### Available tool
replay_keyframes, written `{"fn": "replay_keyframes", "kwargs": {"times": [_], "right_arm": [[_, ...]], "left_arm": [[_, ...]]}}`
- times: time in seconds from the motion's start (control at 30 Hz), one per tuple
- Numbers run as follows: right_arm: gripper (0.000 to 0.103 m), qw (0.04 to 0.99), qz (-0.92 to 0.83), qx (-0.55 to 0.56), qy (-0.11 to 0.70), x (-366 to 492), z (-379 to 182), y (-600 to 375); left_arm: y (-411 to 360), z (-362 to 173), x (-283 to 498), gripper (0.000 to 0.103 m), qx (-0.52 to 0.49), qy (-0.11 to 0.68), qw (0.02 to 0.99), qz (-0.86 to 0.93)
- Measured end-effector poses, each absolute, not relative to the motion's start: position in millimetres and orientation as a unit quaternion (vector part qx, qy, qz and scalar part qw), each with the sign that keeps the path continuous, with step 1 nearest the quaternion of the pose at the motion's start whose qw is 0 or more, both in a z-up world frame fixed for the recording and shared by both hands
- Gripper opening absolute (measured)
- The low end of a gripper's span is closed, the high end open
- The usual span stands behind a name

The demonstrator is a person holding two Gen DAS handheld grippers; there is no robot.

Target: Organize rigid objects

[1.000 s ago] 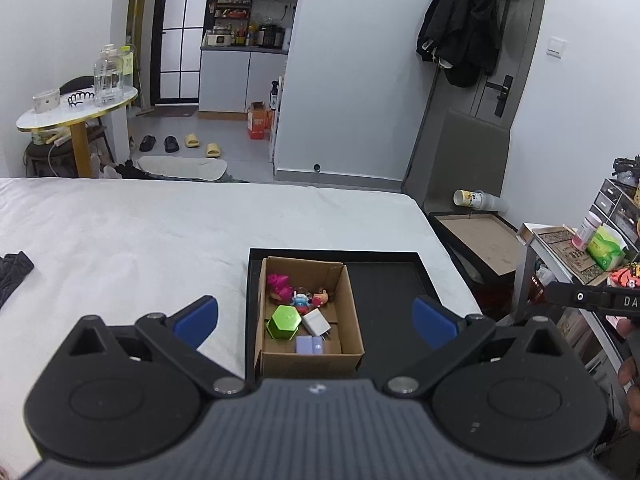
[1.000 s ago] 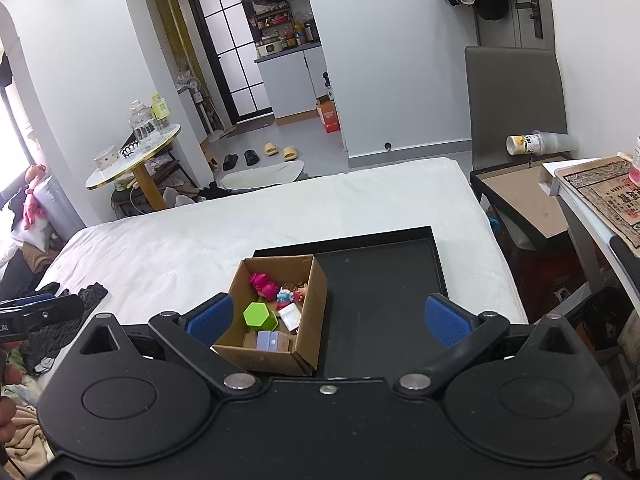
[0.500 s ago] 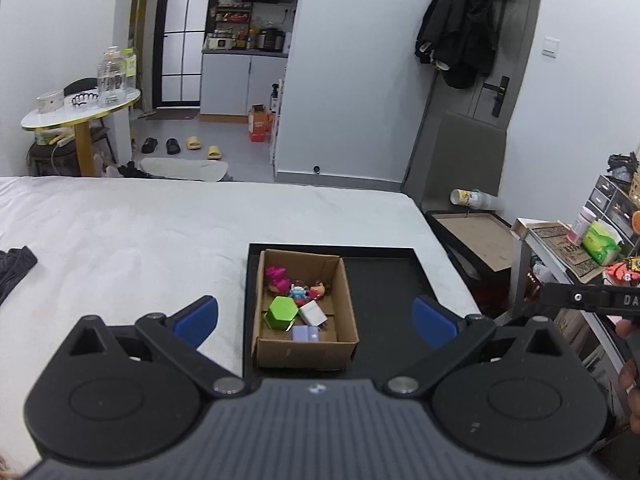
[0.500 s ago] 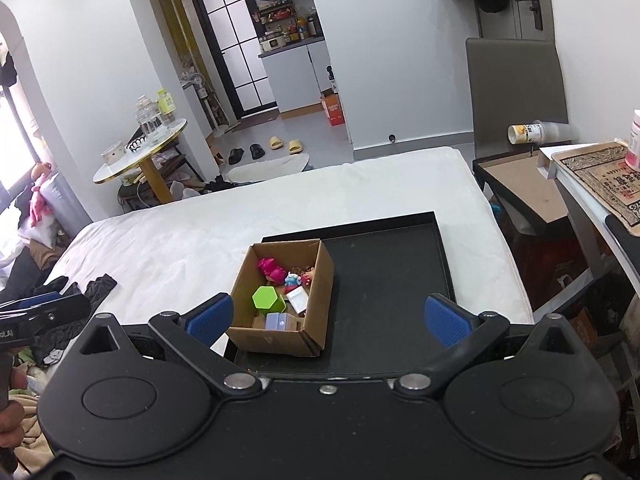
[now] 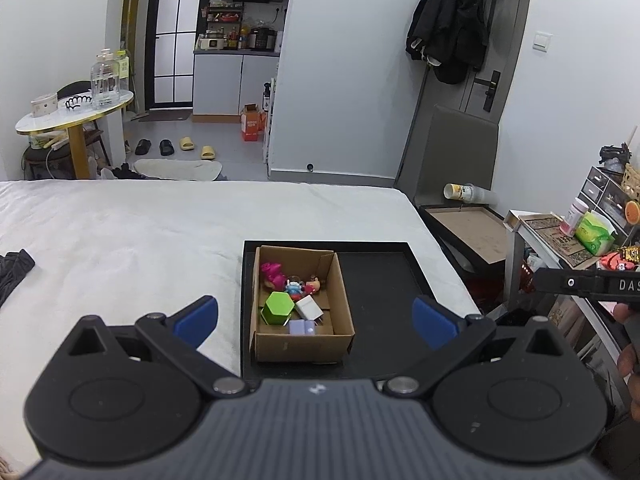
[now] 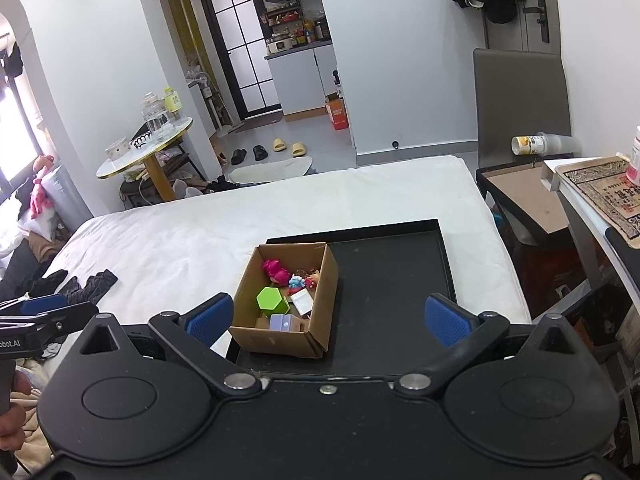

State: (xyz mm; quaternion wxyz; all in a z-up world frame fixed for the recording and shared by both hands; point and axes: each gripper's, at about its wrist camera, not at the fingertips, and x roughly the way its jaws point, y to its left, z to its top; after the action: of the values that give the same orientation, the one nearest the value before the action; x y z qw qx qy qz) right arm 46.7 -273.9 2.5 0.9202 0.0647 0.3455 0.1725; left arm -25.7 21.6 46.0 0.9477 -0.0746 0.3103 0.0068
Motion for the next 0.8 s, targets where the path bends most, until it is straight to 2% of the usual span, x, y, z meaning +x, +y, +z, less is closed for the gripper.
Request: {"fn": "replay_keyframes", "kwargs": {"times": [0.8], "right_arm": [[0.103, 0.917, 0.171, 0.061, 0.355, 45.4, 0.1, -272.5]], "left_arm": [[18.0, 51.0, -27.8, 0.103, -0.07, 0.309, 0.949, -0.006]]}}
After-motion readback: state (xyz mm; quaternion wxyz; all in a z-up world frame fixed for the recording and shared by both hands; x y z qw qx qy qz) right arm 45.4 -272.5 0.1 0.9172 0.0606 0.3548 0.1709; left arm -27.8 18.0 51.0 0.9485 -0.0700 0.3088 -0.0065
